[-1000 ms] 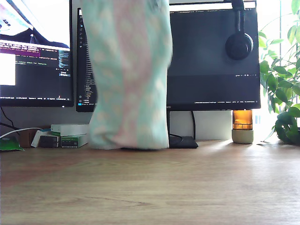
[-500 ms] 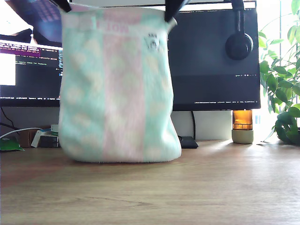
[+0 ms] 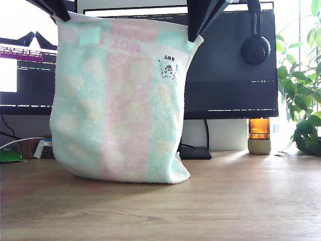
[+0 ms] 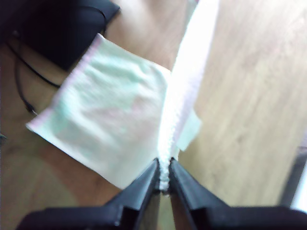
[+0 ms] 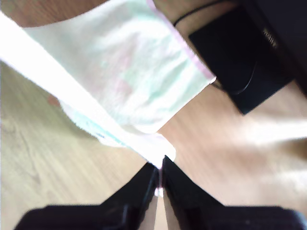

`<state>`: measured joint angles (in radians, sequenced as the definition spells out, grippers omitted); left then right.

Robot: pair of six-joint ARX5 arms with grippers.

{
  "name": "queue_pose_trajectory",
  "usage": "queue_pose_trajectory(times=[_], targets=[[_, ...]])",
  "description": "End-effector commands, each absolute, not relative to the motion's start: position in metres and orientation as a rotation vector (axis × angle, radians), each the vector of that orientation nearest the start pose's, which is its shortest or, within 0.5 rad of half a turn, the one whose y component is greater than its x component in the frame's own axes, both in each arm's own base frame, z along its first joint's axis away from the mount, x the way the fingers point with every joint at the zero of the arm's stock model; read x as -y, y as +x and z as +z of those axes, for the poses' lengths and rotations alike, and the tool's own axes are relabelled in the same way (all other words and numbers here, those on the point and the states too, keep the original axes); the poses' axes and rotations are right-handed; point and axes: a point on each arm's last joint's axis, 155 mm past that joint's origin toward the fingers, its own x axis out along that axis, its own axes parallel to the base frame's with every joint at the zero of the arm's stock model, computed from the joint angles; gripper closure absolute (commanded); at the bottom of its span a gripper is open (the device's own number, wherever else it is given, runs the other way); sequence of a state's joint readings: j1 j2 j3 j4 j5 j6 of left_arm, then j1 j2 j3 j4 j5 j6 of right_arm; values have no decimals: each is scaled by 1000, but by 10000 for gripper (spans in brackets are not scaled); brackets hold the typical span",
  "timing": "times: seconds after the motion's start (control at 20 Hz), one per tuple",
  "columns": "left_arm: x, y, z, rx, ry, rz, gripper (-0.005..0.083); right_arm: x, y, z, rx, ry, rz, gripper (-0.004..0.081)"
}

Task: Fold the tea towel to a neat square and place it to the right

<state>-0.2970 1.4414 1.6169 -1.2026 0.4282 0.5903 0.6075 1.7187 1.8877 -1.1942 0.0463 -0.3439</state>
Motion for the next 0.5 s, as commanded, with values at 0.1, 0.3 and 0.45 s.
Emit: queue_pose_trajectory(times=[0.1,0.3,0.45], targets=[[164,294,259,-793,450,-912,795,-225,344,252,-918,-615,656,782],[151,279,239,-745,449,-855,795,-219,328,251,-963,-623,663,782],[146,260,234,-734,431,-843,795,-221,304,246,-1022,-647,690,782]])
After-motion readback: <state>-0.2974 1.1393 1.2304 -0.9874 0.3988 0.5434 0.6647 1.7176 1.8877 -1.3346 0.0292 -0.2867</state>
